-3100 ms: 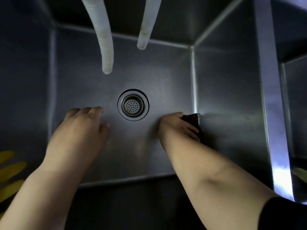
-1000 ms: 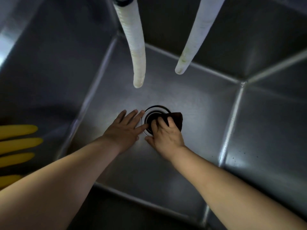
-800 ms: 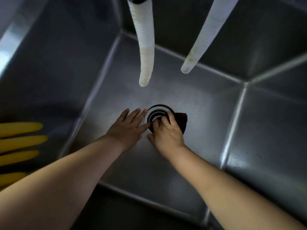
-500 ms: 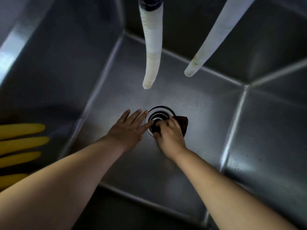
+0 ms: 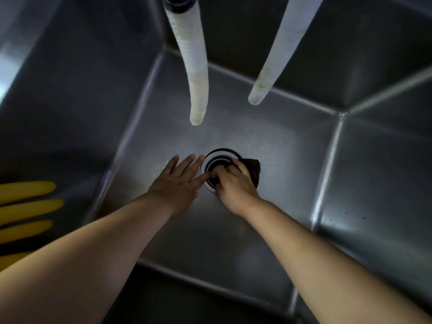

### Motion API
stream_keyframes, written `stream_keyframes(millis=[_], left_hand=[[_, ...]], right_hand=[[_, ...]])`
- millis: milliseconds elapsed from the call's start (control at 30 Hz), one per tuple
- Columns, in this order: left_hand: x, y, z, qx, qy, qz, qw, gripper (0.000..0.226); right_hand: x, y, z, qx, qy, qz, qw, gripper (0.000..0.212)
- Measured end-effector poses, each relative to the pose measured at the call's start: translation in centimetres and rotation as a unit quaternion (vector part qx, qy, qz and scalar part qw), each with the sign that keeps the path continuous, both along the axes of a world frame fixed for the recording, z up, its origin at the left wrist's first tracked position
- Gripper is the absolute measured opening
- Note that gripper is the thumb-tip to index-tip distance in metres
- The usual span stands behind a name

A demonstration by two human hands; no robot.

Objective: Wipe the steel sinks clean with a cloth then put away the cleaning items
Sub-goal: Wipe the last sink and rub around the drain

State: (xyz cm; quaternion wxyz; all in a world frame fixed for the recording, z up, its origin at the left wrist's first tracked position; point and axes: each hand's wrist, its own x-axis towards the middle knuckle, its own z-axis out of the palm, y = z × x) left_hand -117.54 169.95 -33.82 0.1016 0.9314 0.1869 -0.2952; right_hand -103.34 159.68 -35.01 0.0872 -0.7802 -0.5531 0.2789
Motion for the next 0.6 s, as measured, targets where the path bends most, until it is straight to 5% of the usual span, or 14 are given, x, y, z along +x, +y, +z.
stream_keyframes(millis=[233,400,600], left_hand=[[-0.1,0.0,-0.2,-0.003,-0.002,-0.005,1.0,0.058],[-0.1,0.0,-0.1,-0.008,-0.004,-0.002,1.0,0.057],[0.1,0.0,0.2,-0.004,0.008,-0.001,1.0,0.056]], right_hand=[[1.6,0.4,0.6,0.038,-0.152,0.205,0.966,0.023],[2.9,0.2,0.4,0.047,-0.219,0.315,0.922,0.038],[1.8,-0.5,0.0,0.024,-0.237,0.273,0.932,0.047]])
